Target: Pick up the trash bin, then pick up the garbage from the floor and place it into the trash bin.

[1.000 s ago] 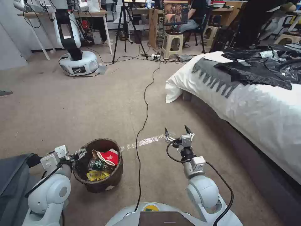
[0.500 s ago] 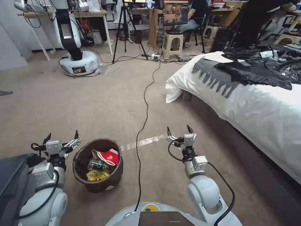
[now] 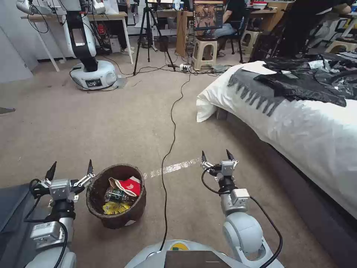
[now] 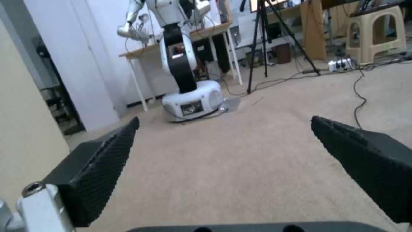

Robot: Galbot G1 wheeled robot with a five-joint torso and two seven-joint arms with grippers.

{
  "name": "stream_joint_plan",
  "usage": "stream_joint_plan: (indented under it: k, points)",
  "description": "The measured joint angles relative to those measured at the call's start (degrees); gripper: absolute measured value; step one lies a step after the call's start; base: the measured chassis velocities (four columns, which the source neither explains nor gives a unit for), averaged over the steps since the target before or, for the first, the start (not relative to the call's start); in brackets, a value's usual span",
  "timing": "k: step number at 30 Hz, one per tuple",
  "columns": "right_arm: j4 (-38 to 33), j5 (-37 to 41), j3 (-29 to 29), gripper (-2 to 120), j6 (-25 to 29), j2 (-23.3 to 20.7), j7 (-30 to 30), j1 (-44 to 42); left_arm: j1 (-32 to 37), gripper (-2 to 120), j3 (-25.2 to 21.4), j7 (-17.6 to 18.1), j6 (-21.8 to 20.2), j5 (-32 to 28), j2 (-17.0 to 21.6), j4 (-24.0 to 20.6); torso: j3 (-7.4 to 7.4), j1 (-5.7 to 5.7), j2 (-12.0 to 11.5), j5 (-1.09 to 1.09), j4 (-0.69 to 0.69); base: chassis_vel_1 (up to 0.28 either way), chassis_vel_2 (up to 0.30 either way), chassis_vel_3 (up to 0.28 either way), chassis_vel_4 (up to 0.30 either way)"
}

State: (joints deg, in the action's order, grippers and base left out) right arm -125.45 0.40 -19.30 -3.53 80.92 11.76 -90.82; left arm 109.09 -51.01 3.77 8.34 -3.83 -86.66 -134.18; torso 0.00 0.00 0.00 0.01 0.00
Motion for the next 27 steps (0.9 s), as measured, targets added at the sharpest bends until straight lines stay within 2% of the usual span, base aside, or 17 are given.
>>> stream_joint_plan:
  k: [7, 27]
  points:
    - [-0.21, -0.61, -0.15, 100, 1.21, 0.6, -0.17, -1.42, 0.3, 100, 0.43, 1.84, 0.64, 0.43, -0.08, 0.05, 0.0, 0.0, 0.0, 0.0, -0.01, 0.0, 0.0, 0.0, 0.0]
    - [-1.21, -2.11, -0.88, 100, 1.75, 1.6, -0.26, -2.54, 0.14, 100, 0.56, 2.1, 0.36, 0.41, 0.01, 0.18, 0.01, 0.0, 0.0, -0.01, 0.0, 0.0, 0.0, 0.0, 0.0]
